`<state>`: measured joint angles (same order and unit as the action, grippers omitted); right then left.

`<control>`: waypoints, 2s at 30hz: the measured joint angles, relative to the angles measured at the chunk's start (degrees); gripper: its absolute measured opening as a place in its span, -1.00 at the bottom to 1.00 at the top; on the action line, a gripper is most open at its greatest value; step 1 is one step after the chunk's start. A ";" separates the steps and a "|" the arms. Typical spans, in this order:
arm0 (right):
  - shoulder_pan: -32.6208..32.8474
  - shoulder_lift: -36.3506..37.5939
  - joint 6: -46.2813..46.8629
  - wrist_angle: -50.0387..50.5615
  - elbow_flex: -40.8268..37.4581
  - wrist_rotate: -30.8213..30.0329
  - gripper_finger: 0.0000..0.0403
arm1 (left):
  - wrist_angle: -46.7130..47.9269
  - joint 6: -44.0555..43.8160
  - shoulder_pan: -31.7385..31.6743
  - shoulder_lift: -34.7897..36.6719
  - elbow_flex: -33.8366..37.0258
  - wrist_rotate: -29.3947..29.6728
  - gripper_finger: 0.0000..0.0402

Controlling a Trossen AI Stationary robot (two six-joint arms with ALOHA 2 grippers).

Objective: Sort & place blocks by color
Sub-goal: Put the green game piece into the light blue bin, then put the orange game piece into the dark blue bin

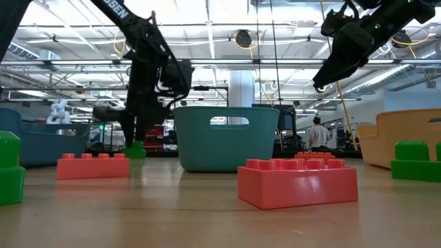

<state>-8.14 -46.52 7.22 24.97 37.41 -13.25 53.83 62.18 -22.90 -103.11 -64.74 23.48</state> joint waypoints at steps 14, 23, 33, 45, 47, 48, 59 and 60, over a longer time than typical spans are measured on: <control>0.00 0.00 -0.42 -0.07 0.00 -0.07 0.44 | 13.43 -18.48 14.38 0.09 -25.69 1.21 -0.68; 0.00 0.02 -0.87 -0.32 0.00 -0.12 0.44 | 5.71 -27.27 26.46 0.20 -31.38 -3.18 -0.69; 0.00 0.02 0.84 -0.31 0.00 -0.01 0.44 | 3.91 -39.97 31.30 0.19 -31.38 -2.94 -0.30; 0.00 0.02 2.14 -0.31 0.00 0.03 0.44 | 7.55 -49.65 32.07 0.17 -31.38 -2.48 0.45; 0.00 0.02 2.14 -0.63 0.00 0.03 0.44 | 10.04 -56.45 32.78 0.20 -31.38 -4.29 0.47; 0.00 0.02 2.14 -1.19 0.00 0.04 0.44 | 11.24 -60.72 32.96 0.18 -31.38 -5.91 0.47; 0.00 0.02 3.25 -5.01 -0.04 0.83 0.44 | 19.49 -89.83 38.03 0.17 -30.15 -16.70 0.13; 0.00 0.02 3.87 -5.01 -0.04 1.53 0.44 | 17.81 -91.05 38.44 0.17 -28.92 -17.31 0.10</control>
<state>-8.15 -46.50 11.10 19.97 37.36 -11.71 71.64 -28.87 15.55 -102.94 -93.66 6.17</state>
